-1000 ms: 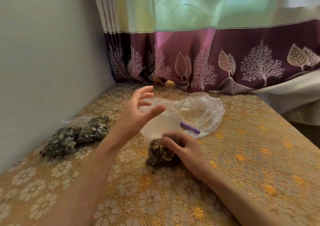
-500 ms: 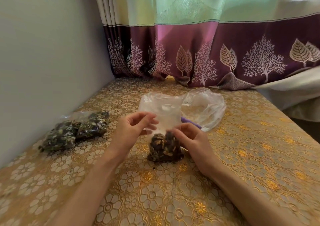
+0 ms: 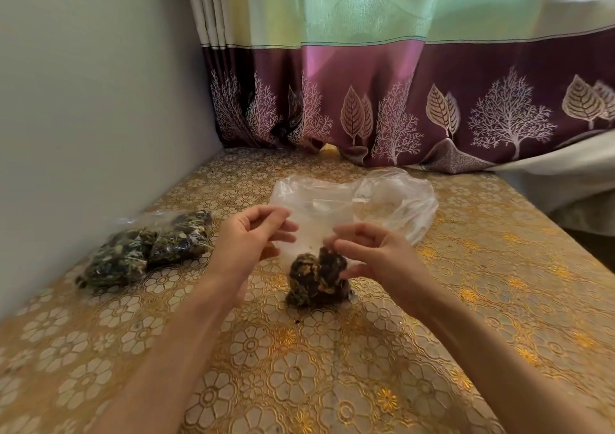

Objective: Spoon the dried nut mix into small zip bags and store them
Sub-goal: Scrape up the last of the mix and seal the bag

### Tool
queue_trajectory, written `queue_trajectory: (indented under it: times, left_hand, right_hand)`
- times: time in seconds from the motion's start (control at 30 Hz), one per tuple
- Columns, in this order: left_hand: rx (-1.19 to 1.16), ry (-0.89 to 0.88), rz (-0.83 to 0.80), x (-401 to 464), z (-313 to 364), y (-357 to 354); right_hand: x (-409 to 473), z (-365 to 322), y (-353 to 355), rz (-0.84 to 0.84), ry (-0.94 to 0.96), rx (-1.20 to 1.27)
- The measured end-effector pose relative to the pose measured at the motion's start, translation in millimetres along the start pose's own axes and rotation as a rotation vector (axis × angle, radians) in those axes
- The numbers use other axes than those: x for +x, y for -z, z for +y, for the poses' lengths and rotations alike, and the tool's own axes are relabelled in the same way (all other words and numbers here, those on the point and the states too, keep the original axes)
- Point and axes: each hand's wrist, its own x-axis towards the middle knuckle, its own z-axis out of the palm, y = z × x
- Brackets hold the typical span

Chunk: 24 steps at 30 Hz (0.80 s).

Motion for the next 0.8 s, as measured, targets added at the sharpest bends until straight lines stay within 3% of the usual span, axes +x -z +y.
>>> queue_trajectory:
  times: [0.2,0.47,0.8]
  left_hand:
    - [-0.142,0.242,-0.155,-2.7,2.2,-1.7]
    - [-0.315,0.212,-0.175,-4.0,0.3,-3.8]
    - [-0.284,0.107,-0.124,-9.0,7.9,-8.0]
  right_hand:
    - [5.3,-2.8,-3.0,0.055,-0.097,0.176]
    - [6.1,-7.2,0.8,0.045,-0.143,0.237]
    - [0.9,-28.4,1.7,-0.061,-0.075,0.236]
